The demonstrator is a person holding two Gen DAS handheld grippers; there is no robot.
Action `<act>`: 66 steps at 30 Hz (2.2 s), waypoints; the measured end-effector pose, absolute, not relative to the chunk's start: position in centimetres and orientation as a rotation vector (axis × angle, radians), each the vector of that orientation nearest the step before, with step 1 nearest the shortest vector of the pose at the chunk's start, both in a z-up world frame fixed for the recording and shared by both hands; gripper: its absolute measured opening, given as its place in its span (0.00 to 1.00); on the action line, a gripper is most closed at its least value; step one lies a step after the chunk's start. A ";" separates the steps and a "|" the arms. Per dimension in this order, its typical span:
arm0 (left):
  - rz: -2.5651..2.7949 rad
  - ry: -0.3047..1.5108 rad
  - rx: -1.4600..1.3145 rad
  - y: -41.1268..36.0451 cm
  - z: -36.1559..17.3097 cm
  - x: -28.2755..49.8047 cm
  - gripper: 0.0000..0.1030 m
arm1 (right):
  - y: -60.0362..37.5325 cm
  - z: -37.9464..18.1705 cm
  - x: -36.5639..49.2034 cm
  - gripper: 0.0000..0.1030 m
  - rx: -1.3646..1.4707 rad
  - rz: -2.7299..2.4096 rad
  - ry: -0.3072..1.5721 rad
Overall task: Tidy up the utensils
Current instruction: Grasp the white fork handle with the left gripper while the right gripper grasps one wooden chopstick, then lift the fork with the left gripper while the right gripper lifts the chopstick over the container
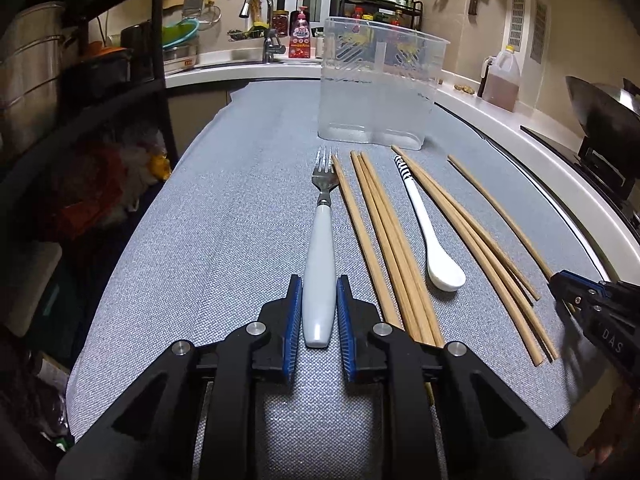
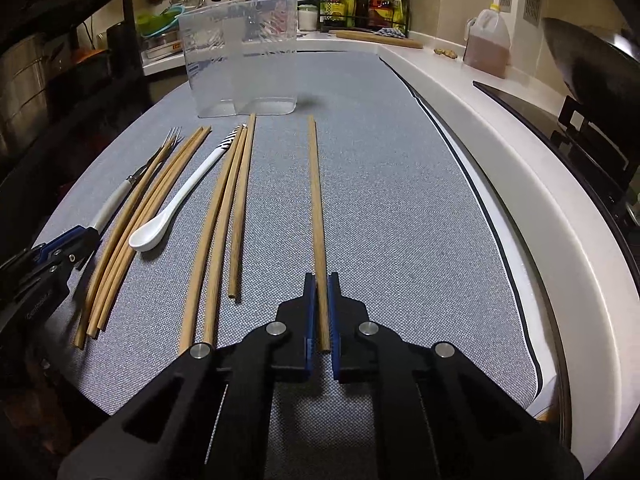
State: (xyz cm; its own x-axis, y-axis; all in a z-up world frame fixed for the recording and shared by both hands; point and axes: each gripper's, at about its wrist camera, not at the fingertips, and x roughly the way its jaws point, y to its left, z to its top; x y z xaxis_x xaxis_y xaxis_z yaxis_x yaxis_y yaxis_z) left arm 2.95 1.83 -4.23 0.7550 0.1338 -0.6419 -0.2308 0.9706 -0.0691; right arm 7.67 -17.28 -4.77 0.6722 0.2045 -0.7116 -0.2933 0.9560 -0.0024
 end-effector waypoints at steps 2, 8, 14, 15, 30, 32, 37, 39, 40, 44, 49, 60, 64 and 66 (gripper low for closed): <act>0.200 0.687 -0.142 1.6 -4.3 3.0 0.17 | -17.3 -4.8 7.7 0.07 -0.116 0.280 0.787; 0.204 0.685 -0.135 1.7 -4.3 2.8 0.17 | -17.2 -4.7 7.7 0.07 -0.126 0.280 0.787; 0.208 0.683 -0.128 1.6 -4.2 3.0 0.18 | -17.2 -4.6 7.8 0.06 -0.138 0.282 0.788; 0.208 0.685 -0.127 1.5 -4.2 3.0 0.18 | -17.2 -4.7 7.8 0.06 -0.140 0.282 0.788; 0.217 0.690 -0.101 1.3 -4.3 3.6 0.18 | -16.9 -4.6 7.5 0.05 -0.139 0.301 0.791; 0.217 0.691 -0.098 1.3 -4.3 3.6 0.18 | -16.8 -4.6 7.5 0.05 -0.141 0.307 0.791; 0.217 0.690 -0.090 1.3 -4.3 3.5 0.17 | -16.7 -4.6 7.4 0.05 -0.139 0.314 0.794; 0.217 0.690 -0.089 1.3 -4.3 3.5 0.17 | -16.7 -4.6 7.5 0.05 -0.136 0.315 0.796; 0.219 0.689 -0.089 1.3 -4.3 3.5 0.17 | -16.7 -4.5 7.4 0.05 -0.133 0.315 0.795; 0.226 0.672 -0.080 1.1 -4.0 3.2 0.17 | -16.9 -4.1 7.3 0.05 -0.130 0.319 0.779; 0.242 0.630 -0.071 1.1 -3.2 2.5 0.17 | -17.0 -3.3 6.8 0.05 -0.119 0.324 0.737; 0.249 0.565 -0.083 1.6 -1.1 1.7 0.17 | -17.3 -0.5 5.0 0.05 -0.117 0.351 0.627; 0.242 0.546 -0.109 2.0 -0.3 1.4 0.17 | -17.2 0.5 4.2 0.05 -0.123 0.363 0.587; 0.240 0.533 -0.123 2.3 0.2 1.2 0.17 | -17.1 1.0 3.9 0.05 -0.128 0.366 0.568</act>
State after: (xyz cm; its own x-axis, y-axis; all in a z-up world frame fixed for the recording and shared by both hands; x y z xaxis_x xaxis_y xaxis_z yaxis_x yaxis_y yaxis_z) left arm 1.25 2.28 0.21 0.8340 0.1945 -0.5164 -0.2579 0.9647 -0.0533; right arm 3.91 -17.10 1.02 0.7803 0.3030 -0.5471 -0.3729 0.9277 -0.0181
